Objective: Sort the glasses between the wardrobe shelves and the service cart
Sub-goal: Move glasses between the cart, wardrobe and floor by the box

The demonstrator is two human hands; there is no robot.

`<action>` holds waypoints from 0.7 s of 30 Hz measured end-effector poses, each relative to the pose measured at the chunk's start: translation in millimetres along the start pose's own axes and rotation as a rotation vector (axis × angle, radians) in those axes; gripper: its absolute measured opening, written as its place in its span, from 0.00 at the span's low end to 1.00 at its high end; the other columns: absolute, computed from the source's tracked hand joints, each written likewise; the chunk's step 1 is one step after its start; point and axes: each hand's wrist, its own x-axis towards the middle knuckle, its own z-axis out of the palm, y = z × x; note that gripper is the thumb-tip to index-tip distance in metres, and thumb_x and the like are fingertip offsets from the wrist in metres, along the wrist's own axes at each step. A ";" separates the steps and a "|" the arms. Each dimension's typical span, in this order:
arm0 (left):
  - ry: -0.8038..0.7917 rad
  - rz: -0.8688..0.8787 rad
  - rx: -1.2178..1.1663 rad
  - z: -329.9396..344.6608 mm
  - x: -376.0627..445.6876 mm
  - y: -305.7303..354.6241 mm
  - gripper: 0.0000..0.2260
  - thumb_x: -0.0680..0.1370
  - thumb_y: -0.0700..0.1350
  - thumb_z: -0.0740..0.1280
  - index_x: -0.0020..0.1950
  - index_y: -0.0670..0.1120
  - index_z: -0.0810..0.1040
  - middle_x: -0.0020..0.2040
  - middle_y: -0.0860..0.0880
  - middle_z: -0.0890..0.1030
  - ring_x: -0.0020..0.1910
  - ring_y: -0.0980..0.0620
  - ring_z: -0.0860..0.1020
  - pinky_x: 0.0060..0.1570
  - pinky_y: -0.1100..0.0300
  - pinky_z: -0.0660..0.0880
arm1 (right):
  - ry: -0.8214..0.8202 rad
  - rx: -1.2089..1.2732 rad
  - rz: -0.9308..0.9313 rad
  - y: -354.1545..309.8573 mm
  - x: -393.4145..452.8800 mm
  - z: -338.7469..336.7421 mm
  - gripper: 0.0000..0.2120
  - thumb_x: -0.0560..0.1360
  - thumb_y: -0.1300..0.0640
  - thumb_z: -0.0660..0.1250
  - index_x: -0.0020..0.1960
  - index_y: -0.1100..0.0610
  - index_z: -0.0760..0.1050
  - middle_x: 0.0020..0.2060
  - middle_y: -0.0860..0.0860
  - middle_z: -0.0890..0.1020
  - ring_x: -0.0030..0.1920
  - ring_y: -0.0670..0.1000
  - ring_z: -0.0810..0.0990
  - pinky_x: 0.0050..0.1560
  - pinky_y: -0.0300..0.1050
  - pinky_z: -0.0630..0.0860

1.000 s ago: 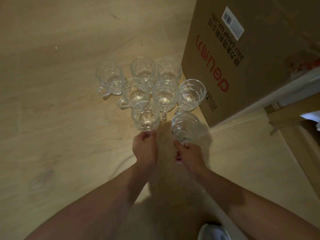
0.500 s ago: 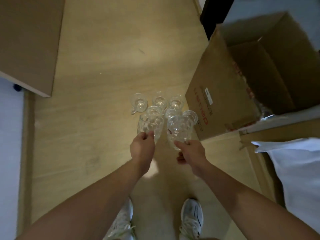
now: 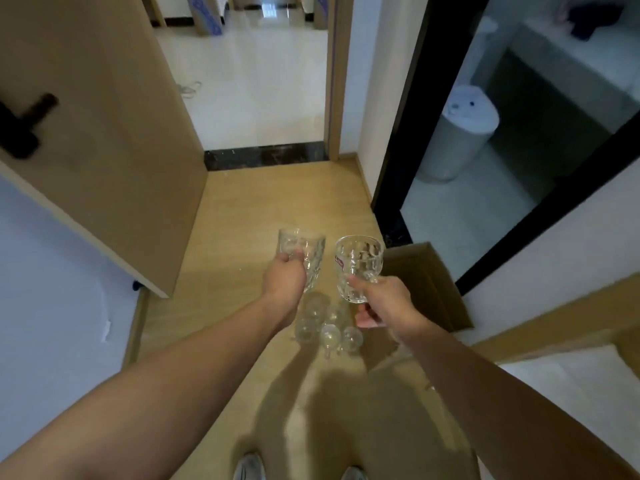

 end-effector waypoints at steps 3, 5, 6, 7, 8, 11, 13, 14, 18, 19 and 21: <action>-0.037 0.068 -0.095 -3.8 -31.3 59.4 0.20 0.84 0.53 0.60 0.75 0.50 0.71 0.51 0.54 0.81 0.43 0.57 0.76 0.44 0.61 0.71 | 0.057 0.029 -0.078 -46.0 -39.8 -19.1 0.26 0.73 0.47 0.77 0.65 0.59 0.77 0.45 0.59 0.84 0.39 0.55 0.87 0.36 0.47 0.84; -0.102 0.087 -0.163 -3.8 -47.7 94.5 0.22 0.84 0.54 0.60 0.78 0.51 0.68 0.60 0.53 0.80 0.46 0.56 0.75 0.51 0.62 0.69 | 0.105 0.067 -0.124 -69.7 -63.8 -30.8 0.22 0.72 0.48 0.78 0.60 0.58 0.79 0.43 0.58 0.84 0.37 0.55 0.87 0.36 0.47 0.84; -0.137 0.102 -0.181 -4.1 -55.0 110.4 0.24 0.83 0.56 0.61 0.78 0.50 0.68 0.67 0.50 0.78 0.54 0.51 0.77 0.55 0.60 0.67 | 0.123 0.088 -0.142 -80.3 -75.9 -36.7 0.20 0.72 0.49 0.79 0.57 0.58 0.78 0.40 0.57 0.83 0.34 0.54 0.86 0.35 0.47 0.84; -0.166 0.123 -0.189 -5.1 -61.7 125.1 0.26 0.82 0.57 0.63 0.78 0.49 0.67 0.71 0.49 0.75 0.62 0.47 0.76 0.58 0.57 0.67 | 0.142 0.108 -0.161 -90.6 -87.7 -41.8 0.19 0.73 0.50 0.78 0.57 0.58 0.78 0.38 0.57 0.82 0.32 0.53 0.85 0.35 0.47 0.84; -0.203 0.148 -0.193 -6.2 -67.5 138.2 0.29 0.80 0.58 0.66 0.78 0.47 0.66 0.73 0.48 0.73 0.68 0.45 0.73 0.61 0.56 0.66 | 0.166 0.121 -0.179 -99.4 -99.2 -46.9 0.18 0.73 0.51 0.78 0.56 0.59 0.77 0.36 0.57 0.81 0.30 0.52 0.83 0.34 0.47 0.84; -0.356 0.233 -0.161 -9.9 -86.5 169.2 0.33 0.77 0.52 0.73 0.78 0.44 0.65 0.75 0.46 0.71 0.72 0.44 0.70 0.68 0.52 0.65 | 0.304 0.159 -0.233 -117.6 -136.7 -62.4 0.18 0.73 0.51 0.78 0.55 0.60 0.77 0.36 0.59 0.81 0.29 0.54 0.82 0.32 0.47 0.83; -0.418 0.291 -0.121 -11.0 -99.7 187.5 0.28 0.77 0.47 0.74 0.75 0.44 0.69 0.70 0.46 0.75 0.67 0.45 0.74 0.66 0.54 0.70 | 0.421 0.192 -0.267 -125.4 -164.3 -72.0 0.17 0.73 0.51 0.79 0.54 0.60 0.79 0.34 0.59 0.82 0.29 0.55 0.83 0.31 0.48 0.83; -0.452 0.335 -0.101 -11.3 -106.7 196.3 0.21 0.77 0.45 0.74 0.68 0.44 0.74 0.65 0.48 0.78 0.61 0.48 0.77 0.59 0.59 0.73 | 0.477 0.213 -0.282 -127.9 -178.0 -76.4 0.17 0.73 0.51 0.79 0.53 0.60 0.79 0.32 0.58 0.83 0.29 0.56 0.83 0.32 0.49 0.83; -0.630 0.495 -0.032 -8.9 -142.2 215.2 0.09 0.75 0.42 0.75 0.54 0.44 0.81 0.48 0.47 0.85 0.48 0.47 0.82 0.47 0.55 0.81 | 0.674 0.303 -0.304 -116.9 -231.3 -89.6 0.18 0.72 0.50 0.79 0.52 0.61 0.78 0.28 0.58 0.83 0.28 0.57 0.83 0.32 0.51 0.83; -0.675 0.521 -0.013 -5.9 -153.1 217.1 0.09 0.75 0.42 0.76 0.53 0.42 0.81 0.48 0.45 0.85 0.49 0.45 0.82 0.52 0.50 0.80 | 0.721 0.330 -0.306 -109.6 -244.6 -91.8 0.18 0.72 0.50 0.79 0.52 0.62 0.78 0.28 0.58 0.82 0.27 0.57 0.83 0.31 0.50 0.83; -0.773 0.557 -0.012 -0.9 -178.9 216.4 0.09 0.76 0.41 0.75 0.44 0.39 0.76 0.41 0.45 0.81 0.43 0.46 0.80 0.47 0.52 0.78 | 0.818 0.386 -0.298 -92.2 -272.0 -93.2 0.21 0.71 0.49 0.80 0.52 0.62 0.78 0.29 0.60 0.82 0.27 0.58 0.82 0.29 0.47 0.80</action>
